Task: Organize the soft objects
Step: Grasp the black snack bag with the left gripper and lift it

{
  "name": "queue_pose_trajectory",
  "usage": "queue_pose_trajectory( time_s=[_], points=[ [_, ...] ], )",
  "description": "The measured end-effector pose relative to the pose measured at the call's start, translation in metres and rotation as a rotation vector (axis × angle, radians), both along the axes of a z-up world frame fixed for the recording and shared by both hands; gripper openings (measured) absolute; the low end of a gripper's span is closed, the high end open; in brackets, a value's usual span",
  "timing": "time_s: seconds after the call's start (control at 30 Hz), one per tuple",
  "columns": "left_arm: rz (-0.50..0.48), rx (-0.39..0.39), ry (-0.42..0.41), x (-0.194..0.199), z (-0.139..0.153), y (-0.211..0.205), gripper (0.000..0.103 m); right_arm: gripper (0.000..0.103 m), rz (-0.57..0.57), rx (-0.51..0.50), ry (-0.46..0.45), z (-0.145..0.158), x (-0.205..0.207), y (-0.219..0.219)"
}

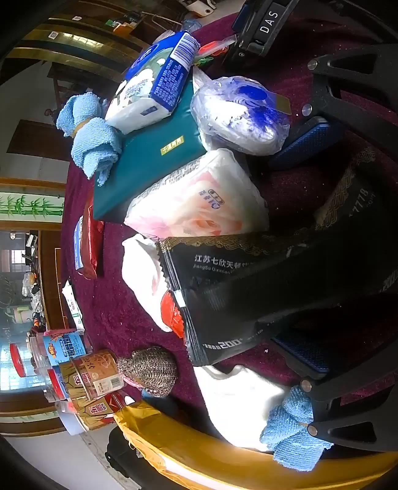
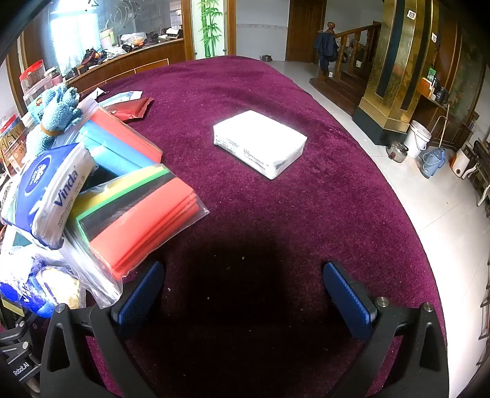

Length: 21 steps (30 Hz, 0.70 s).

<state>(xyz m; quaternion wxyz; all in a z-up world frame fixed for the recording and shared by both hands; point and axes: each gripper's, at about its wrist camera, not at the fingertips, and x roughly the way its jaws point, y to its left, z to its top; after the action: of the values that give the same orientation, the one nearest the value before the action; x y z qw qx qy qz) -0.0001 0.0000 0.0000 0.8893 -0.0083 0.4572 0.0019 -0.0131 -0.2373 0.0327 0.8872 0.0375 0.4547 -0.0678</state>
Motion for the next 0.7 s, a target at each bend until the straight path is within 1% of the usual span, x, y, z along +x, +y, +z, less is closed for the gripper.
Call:
queue_pose_trajectory(
  time_s=[0.23, 0.33, 0.37, 0.4, 0.43, 0.53, 0.7],
  points=[
    [0.01, 0.003, 0.011, -0.001, 0.001, 0.0, 0.103, 0.103, 0.0, -0.004, -0.001, 0.0, 0.0, 0.0],
    [-0.045, -0.007, 0.08, -0.008, 0.004, -0.003, 0.102, 0.103, 0.0, -0.005, 0.0, 0.0, 0.0, 0.0],
    [-0.064, -0.014, 0.089, -0.014, 0.004, -0.004, 0.102, 0.103, 0.0, -0.006, 0.0, 0.0, 0.0, 0.001],
    [-0.073, -0.009, 0.08, -0.021, 0.004, -0.005, 0.102, 0.103, 0.0, -0.006, 0.0, 0.0, 0.0, 0.0],
    [-0.074, -0.002, 0.052, -0.029, 0.003, -0.007, 0.102, 0.103, 0.0, -0.005, 0.0, 0.0, 0.0, 0.0],
    [-0.078, -0.009, 0.056, -0.035, 0.004, 0.0, 0.102, 0.103, 0.0, -0.006, -0.001, 0.0, 0.0, 0.0],
    [-0.072, 0.004, 0.054, -0.04, 0.005, -0.005, 0.103, 0.103, 0.004, -0.002, 0.0, -0.002, -0.001, 0.0]
  ],
)
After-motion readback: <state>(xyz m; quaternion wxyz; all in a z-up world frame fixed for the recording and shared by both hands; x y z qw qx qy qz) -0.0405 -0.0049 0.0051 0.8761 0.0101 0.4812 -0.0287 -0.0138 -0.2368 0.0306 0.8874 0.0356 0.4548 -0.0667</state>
